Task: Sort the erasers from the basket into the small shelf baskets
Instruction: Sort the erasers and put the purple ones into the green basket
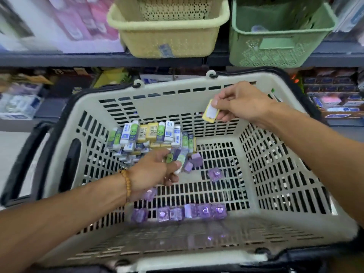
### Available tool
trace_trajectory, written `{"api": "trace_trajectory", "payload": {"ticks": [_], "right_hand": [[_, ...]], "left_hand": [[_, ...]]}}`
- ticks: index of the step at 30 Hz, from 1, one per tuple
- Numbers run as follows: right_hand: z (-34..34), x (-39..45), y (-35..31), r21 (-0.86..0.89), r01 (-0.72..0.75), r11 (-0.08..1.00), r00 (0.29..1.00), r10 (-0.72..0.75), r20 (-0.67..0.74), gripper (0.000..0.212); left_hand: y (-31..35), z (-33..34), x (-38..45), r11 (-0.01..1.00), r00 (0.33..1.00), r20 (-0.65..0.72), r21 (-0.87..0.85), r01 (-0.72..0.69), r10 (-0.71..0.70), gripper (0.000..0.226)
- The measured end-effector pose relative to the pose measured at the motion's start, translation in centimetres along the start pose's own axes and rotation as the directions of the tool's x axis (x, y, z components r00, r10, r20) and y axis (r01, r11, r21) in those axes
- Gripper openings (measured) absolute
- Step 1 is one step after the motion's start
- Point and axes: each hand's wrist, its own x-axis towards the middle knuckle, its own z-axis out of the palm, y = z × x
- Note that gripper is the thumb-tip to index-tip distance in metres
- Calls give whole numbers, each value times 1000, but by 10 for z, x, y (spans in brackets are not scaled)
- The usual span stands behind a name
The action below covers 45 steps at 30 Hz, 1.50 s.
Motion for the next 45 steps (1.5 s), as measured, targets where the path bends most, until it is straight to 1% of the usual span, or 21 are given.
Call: {"api": "trace_trajectory", "payload": {"ticks": [3,6,9,11,13,16,18,20,22,25,27,28,31,33,35,36,38,40,41,42,45], "right_hand": [[37,9,-13,-29,0,1000,998,1,67,11],[91,17,-28,-80,53,995,987,-40,159,15],[131,23,-35,-110,76,991,987,-58,151,16],[143,26,-36,-134,70,988,990,-53,129,17],[144,25,-34,-113,45,993,995,-35,93,18],[136,17,-32,-95,100,990,995,-99,18,22],[132,6,-34,-39,127,991,989,-124,81,18],[133,-4,-36,39,108,993,966,-115,234,13],[132,-8,-35,76,96,992,952,-114,286,15],[117,-2,-30,122,44,992,979,-67,191,19],[105,4,-24,89,-8,996,992,-4,128,22],[102,7,-20,60,-33,998,993,26,112,23],[107,16,-15,2,-85,996,989,84,125,22],[116,21,-17,21,-99,995,985,94,147,16],[125,23,-21,41,-118,992,982,110,154,4],[128,23,-21,30,-116,993,984,111,141,6],[130,21,-14,-36,-46,998,995,49,86,21],[130,17,-7,-148,87,985,996,-83,34,32],[129,15,-5,-210,154,966,988,-149,41,37],[129,14,-4,-279,226,933,974,-213,75,42],[136,16,-2,-493,408,769,913,-361,193,49]], "left_hand": [[-6,-27,-16,951,979,-159,-301,74,-127,54],[-10,-47,-27,910,947,-271,-411,50,-174,53],[-11,-56,-30,895,932,-321,-446,6,-166,51],[-10,-59,-30,897,930,-337,-442,-20,-145,35],[-7,-61,-29,891,927,-344,-454,-25,-150,20],[-3,-60,-25,875,931,-333,-484,-33,-149,19],[3,-57,-21,880,938,-327,-472,-59,-112,19],[9,-53,-18,895,949,-310,-436,-90,-55,20],[14,-50,-16,905,959,-282,-410,-116,-5,19],[17,-53,-13,902,956,-292,-420,-100,-30,18],[17,-57,-9,904,936,-347,-417,-96,-61,16],[17,-60,-6,927,915,-401,-359,-112,-45,16],[18,-69,10,987,813,-571,-31,-158,112,14],[20,-73,20,988,785,-601,65,-138,149,12],[19,-78,32,987,772,-617,140,-78,149,14],[19,-80,37,980,763,-626,191,-48,160,17],[18,-85,42,961,739,-642,274,-28,204,20],[18,-89,41,930,705,-651,365,-33,280,20],[18,-91,40,911,697,-643,410,-36,317,20],[17,-92,38,887,711,-611,461,-38,348,23],[17,-92,34,791,845,-410,612,-24,343,47]]}}
